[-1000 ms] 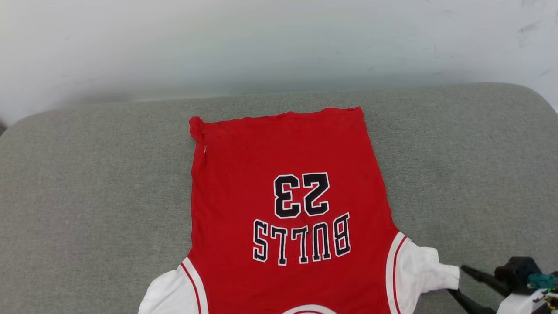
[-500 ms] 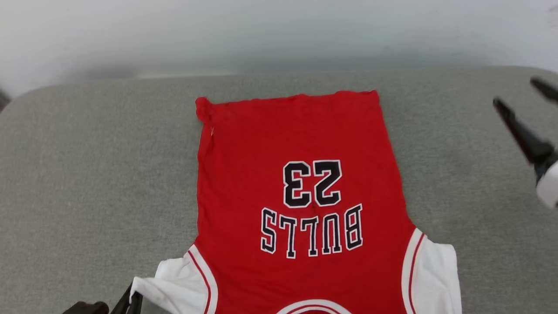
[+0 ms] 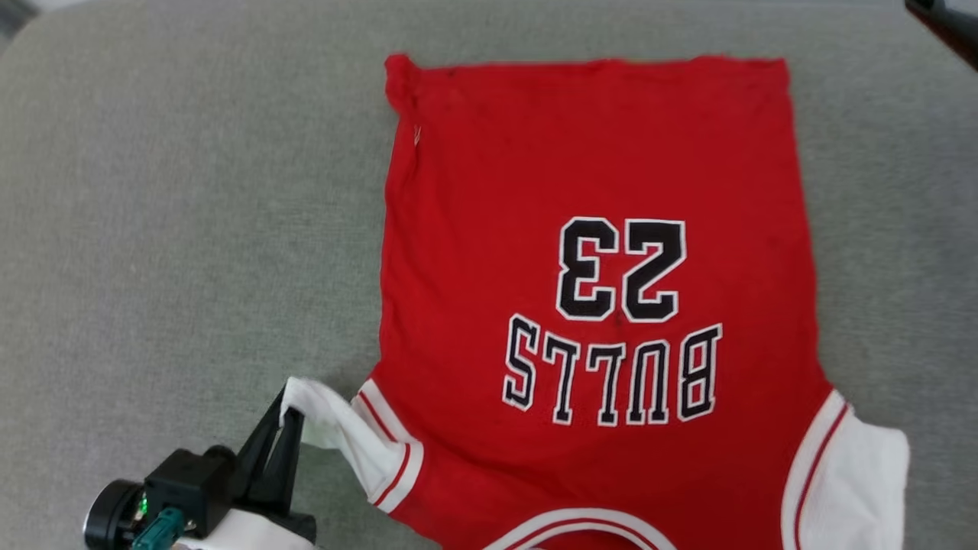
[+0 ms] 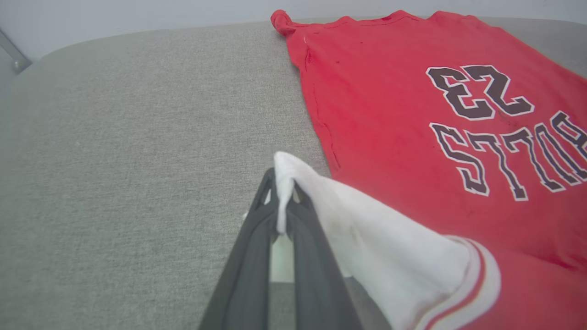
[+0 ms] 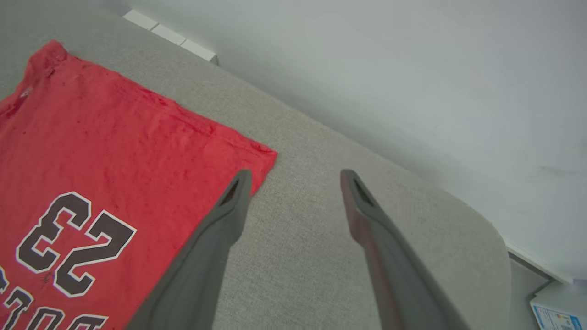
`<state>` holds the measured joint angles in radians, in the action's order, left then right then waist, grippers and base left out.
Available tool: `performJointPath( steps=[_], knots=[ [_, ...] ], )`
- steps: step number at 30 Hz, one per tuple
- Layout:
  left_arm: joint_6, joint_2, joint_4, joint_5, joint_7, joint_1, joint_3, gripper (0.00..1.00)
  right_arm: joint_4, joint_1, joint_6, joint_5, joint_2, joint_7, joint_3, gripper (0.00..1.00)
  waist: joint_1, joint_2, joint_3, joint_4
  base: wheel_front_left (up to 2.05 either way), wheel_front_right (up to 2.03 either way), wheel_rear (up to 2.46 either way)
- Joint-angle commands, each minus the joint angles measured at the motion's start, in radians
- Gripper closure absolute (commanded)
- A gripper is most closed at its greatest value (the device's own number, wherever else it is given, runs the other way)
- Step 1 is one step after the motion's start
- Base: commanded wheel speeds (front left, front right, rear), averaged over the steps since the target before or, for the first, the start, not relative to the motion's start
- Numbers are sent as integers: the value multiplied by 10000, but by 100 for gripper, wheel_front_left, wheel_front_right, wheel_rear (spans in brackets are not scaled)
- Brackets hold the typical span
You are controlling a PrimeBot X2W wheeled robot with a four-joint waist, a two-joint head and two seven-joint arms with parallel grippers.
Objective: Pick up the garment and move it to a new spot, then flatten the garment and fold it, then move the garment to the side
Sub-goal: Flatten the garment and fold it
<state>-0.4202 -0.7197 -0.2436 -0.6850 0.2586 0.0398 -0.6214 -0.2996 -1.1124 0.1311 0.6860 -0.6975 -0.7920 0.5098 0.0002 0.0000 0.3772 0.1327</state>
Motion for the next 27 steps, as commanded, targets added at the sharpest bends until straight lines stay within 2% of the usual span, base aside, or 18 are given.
performJointPath(
  steps=[1,6,11,18,24,25,26,27],
  knots=[
    [38,73,-76,108,34,257,-30,100,-216,-317,-8,134,-6,-527,208,0,-2,0,788,601,0,0,0],
    [68,405,-213,436,52,670,-89,100,-867,-1384,-8,426,-258,-2875,879,0,-2,0,1529,1079,0,0,0],
    [243,750,-263,702,66,1063,-176,100,-1530,-1957,-8,317,-153,-4179,678,0,-2,0,2149,1544,0,0,0],
    [449,1113,-160,955,78,1400,-181,100,-1994,-1800,-8,-91,52,-4661,182,0,-2,0,2689,1946,0,0,0],
    [677,1508,-33,1078,82,1516,2,100,-2043,-594,-5,-152,440,-4730,110,0,-2,0,2976,2017,0,0,0],
    [740,1561,-12,1106,82,1509,49,100,-2010,-480,-5,-182,434,-4692,107,60,-2,0,2988,2009,0,0,0],
    [766,1580,31,1144,81,1493,80,100,-1975,-439,-5,-254,402,-4653,97,100,-2,0,2985,1998,0,0,0],
    [822,1620,70,1179,75,1473,135,100,-1886,-453,-5,-336,337,-4617,114,100,-2,0,2958,1981,0,0,0]
  ],
)
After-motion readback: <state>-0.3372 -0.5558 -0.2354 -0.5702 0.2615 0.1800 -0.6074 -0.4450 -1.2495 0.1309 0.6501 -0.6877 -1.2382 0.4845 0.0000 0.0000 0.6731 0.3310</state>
